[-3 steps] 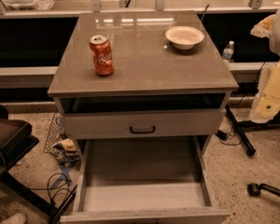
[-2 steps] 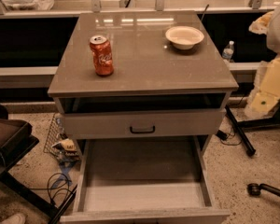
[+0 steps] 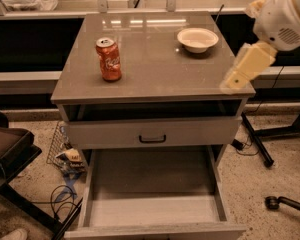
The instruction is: Place coke can into middle drawer
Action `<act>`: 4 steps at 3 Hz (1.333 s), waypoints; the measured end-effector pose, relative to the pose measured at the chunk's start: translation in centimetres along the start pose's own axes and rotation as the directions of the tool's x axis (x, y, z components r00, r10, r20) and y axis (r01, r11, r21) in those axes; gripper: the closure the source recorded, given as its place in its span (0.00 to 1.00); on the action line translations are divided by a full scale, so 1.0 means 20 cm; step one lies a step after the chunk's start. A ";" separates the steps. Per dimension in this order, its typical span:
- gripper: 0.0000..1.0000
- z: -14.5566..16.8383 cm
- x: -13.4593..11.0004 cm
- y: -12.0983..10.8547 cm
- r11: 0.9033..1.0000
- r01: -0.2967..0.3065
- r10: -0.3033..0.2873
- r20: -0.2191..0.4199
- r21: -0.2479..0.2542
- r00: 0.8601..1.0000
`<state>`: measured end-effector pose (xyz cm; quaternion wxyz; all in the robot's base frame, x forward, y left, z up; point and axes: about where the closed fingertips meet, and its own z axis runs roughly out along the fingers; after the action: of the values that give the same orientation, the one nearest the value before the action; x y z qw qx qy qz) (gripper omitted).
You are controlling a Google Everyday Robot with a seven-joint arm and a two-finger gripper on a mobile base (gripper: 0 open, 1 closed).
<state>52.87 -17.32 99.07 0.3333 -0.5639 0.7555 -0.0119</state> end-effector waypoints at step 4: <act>0.00 0.55 -0.43 -0.40 0.958 -0.281 0.175 0.648 0.062 0.741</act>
Offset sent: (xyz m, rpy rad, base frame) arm 0.1580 0.0566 -0.0028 0.6890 -0.3742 -0.0568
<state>66.54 -9.02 97.92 0.6108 -0.4097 0.6581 0.1615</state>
